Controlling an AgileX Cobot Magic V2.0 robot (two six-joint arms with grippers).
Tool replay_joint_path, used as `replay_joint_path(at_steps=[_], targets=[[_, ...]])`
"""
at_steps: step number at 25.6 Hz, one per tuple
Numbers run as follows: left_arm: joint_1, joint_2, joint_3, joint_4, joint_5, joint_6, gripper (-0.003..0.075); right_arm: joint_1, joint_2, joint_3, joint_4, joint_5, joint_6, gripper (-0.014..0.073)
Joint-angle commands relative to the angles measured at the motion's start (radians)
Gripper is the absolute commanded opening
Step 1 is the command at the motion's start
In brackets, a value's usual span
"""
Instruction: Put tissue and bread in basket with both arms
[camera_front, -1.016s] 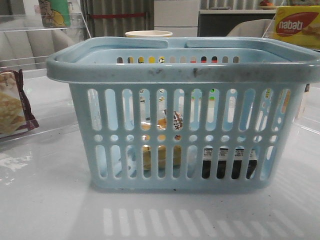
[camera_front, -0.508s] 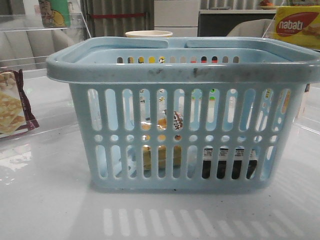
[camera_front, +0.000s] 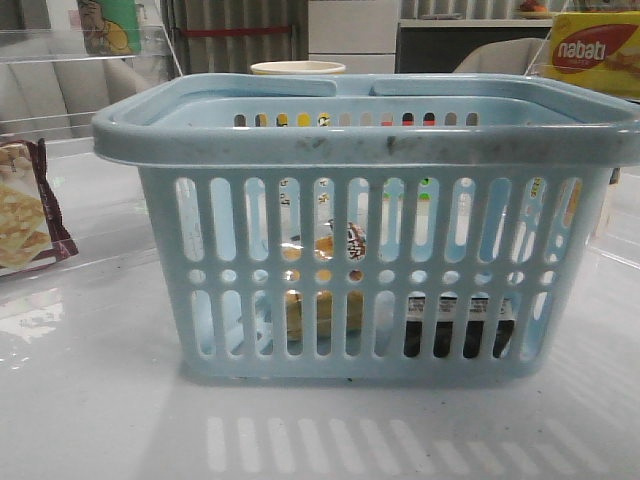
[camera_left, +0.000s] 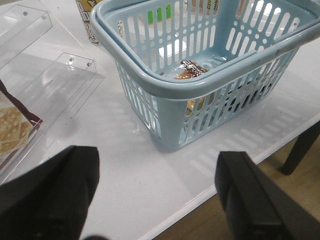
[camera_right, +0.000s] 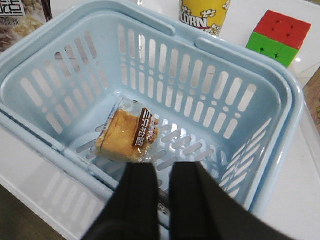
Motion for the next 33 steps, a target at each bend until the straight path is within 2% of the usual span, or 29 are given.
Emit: replay_joint_path(at_steps=[1,9,15,17,20,23,26,29,30,33], targets=[[-0.007,0.005,-0.028,0.010,-0.073,-0.007,0.0529,-0.001,0.009,-0.027,-0.010,-0.064,-0.004,0.0053],[0.005,-0.007,-0.021,0.016,-0.075,-0.007,0.0528,-0.001,0.019,-0.027,-0.010,-0.060,-0.004,0.0055],[0.334,-0.155,0.083,0.022,-0.105,-0.012,0.0510,-0.001,0.019,-0.027,-0.010,-0.059,-0.004,0.0055],[0.419,-0.225,0.129,0.062,-0.109,-0.006,0.0430,-0.001,0.019,-0.027,-0.010,-0.059,-0.004,0.0055],[0.489,-0.314,0.201,0.192,-0.135,-0.004,0.0308,-0.001,0.019,-0.027,-0.010,-0.059,-0.004,0.0055],[0.556,-0.357,0.268,0.239,-0.290,-0.004,0.0226,-0.001,0.019,-0.027,-0.010,-0.059,-0.004,0.0055],[0.625,-0.371,0.342,0.241,-0.506,-0.004,0.0219,-0.001,0.019,-0.027,-0.010,-0.059,-0.004,0.0055],[0.688,-0.376,0.414,0.138,-0.677,-0.011,0.0144,-0.001,0.019,-0.027,-0.010,-0.059,-0.004,0.0055],[0.703,-0.381,0.442,0.086,-0.707,-0.011,0.0094,-0.001,0.019,-0.027,-0.010,-0.059,-0.004,0.0055],[0.712,-0.413,0.516,-0.010,-0.722,-0.011,0.0098,-0.001,0.019,-0.027,-0.010,-0.059,-0.004,0.0055]])
